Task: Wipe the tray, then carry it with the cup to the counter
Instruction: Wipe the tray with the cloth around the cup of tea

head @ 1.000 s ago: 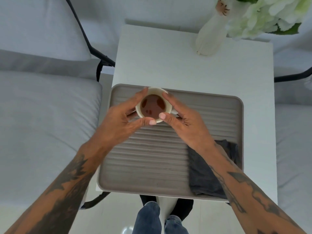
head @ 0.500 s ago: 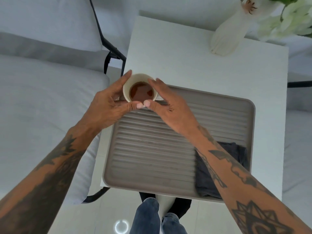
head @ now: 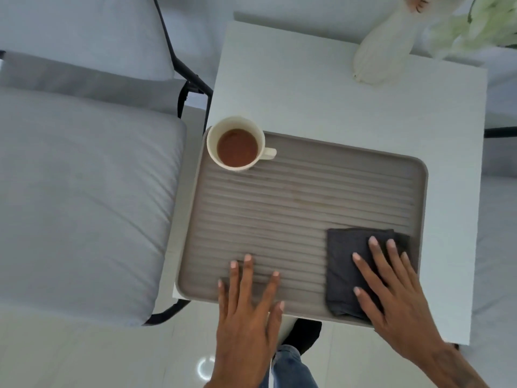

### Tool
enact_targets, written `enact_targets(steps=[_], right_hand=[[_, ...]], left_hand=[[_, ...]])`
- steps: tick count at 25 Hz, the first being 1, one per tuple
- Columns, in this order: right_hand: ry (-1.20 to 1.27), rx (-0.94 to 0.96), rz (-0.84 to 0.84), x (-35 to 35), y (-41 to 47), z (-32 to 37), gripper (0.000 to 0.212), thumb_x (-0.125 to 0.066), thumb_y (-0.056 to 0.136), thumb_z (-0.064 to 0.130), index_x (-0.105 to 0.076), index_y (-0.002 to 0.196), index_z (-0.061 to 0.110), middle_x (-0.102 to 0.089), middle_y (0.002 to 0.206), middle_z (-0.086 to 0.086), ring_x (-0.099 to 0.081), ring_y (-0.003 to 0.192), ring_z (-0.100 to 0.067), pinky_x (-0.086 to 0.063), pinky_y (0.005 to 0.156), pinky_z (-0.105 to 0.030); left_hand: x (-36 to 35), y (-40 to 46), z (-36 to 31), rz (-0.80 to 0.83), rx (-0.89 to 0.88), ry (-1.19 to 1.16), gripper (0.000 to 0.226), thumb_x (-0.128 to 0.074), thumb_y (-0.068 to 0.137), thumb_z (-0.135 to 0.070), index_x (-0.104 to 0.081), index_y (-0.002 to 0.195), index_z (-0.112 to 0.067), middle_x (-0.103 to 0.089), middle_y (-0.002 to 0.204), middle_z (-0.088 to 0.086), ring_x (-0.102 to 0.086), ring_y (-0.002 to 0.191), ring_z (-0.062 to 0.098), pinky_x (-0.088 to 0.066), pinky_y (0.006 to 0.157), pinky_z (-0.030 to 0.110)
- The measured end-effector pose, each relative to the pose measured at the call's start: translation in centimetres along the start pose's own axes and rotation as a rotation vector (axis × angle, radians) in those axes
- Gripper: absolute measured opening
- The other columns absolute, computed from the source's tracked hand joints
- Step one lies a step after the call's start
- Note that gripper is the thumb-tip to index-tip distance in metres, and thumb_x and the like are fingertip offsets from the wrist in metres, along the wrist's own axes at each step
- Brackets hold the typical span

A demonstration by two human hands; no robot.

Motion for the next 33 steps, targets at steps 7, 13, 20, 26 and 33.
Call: enact_targets(steps=[7, 13, 20, 26, 33], right_hand=[[-0.025, 0.189, -0.096, -1.7, 5.4, 8.3, 0.052, -0.032, 0.101, 0.038, -0.028, 0.152, 0.026, -0.019, 0.162, -0.011, -0.011, 0.149, -0.04, -0.021, 0.114, -0.065], [-0.008, 0.261, -0.102, -2.2, 11.6, 16.4, 0.053, -0.037, 0.099, 0.047, -0.027, 0.15, 0.037, -0.016, 0.163, -0.01, -0.005, 0.148, -0.046, -0.01, 0.114, -0.07], [-0.08, 0.205, -0.119, -2.4, 9.8, 12.3, 0.058, -0.031, 0.102, 0.047, -0.017, 0.154, 0.028, -0.012, 0.164, -0.003, -0.006, 0.152, -0.031, -0.013, 0.119, -0.059], [-0.097, -0.11, -0.088, -0.7, 4.0, 0.1, 0.058, -0.024, 0.101, 0.046, -0.025, 0.153, 0.019, -0.017, 0.163, -0.007, -0.011, 0.151, -0.031, -0.021, 0.117, -0.06], [0.054, -0.046, -0.202, -0.5, 9.9, 8.7, 0.053, -0.036, 0.098, 0.03, -0.038, 0.148, 0.013, -0.034, 0.157, -0.008, -0.018, 0.149, -0.033, -0.012, 0.12, -0.057]], left_hand=[[0.1, 0.3, 1.3, 0.083, -0.003, -0.03, 0.043, -0.05, 0.094, -0.046, -0.063, 0.128, -0.025, -0.041, 0.153, 0.013, -0.034, 0.143, 0.036, -0.039, 0.11, 0.05], [3.1, 4.1, 4.7, 0.031, 0.049, 0.148, 0.099, -0.076, 0.06, -0.064, -0.041, 0.141, -0.018, -0.053, 0.138, 0.01, -0.054, 0.126, 0.033, -0.046, 0.091, 0.039], [1.8, 4.8, 7.7, 0.134, 0.037, 0.186, 0.135, -0.041, 0.062, -0.094, -0.001, 0.155, -0.005, 0.0, 0.165, 0.011, 0.001, 0.153, 0.025, -0.015, 0.122, 0.048], [1.8, 4.8, 7.8, 0.155, 0.026, 0.176, 0.13, -0.037, 0.066, -0.094, 0.002, 0.155, -0.008, 0.008, 0.165, 0.009, 0.007, 0.152, 0.025, -0.01, 0.122, 0.049], [1.6, 5.0, 7.5, 0.17, 0.005, 0.241, 0.128, -0.033, 0.068, -0.093, 0.002, 0.155, -0.005, 0.007, 0.165, 0.013, 0.007, 0.152, 0.029, -0.002, 0.122, 0.045]])
Point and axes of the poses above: each hand's wrist, its own y-axis towards the middle knuckle, its own x-axis out of the back of the hand, z = x × y, the point moved 5 cm from there along y, towards the middle knuckle
